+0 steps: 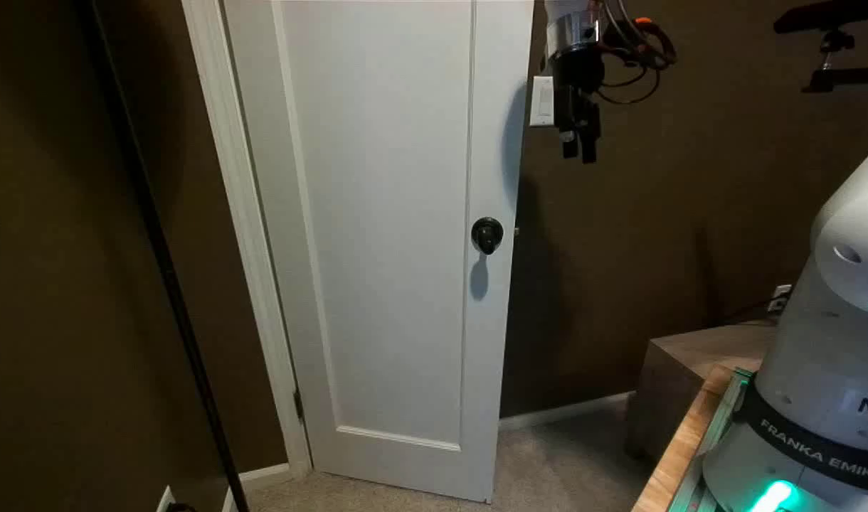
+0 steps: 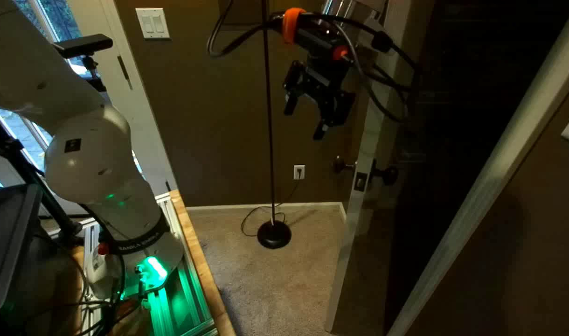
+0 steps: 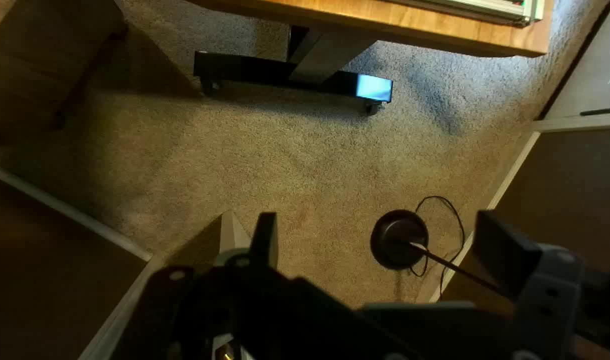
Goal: Close the door
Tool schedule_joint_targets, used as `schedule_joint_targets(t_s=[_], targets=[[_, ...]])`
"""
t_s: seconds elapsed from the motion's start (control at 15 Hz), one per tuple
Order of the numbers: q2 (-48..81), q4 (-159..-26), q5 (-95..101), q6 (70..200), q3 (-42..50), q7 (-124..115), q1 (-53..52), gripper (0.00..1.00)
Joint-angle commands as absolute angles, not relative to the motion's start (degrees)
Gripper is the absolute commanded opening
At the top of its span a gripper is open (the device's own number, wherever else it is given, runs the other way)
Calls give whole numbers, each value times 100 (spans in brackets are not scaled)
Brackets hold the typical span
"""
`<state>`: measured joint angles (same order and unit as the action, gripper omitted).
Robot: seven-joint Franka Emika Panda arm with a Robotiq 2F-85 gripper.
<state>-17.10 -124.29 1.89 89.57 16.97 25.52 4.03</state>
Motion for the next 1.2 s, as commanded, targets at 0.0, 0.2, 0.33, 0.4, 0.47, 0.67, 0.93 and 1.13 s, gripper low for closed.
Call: schedule_joint_targets(t_s=[0.0,0.2,0.33,0.4,0.47,0.67,0.93,1.13], targets=[[-1695,-12420,159,8949,1579,2582,535,100],[-1695,-12420,159,8950,1579,2582,535,100],[-1695,-12420,159,8950,1579,2582,535,100],[-1695,-12420,159,8950,1579,2582,535,100],[-1847,-12522,257,9188,1471,2166,578,100],[-2198,-12788,555,9764,1129,1224,663,100],[-2598,-13136,1081,10232,724,105,771,100],[-3014,-13582,1528,10555,464,-704,898,100]])
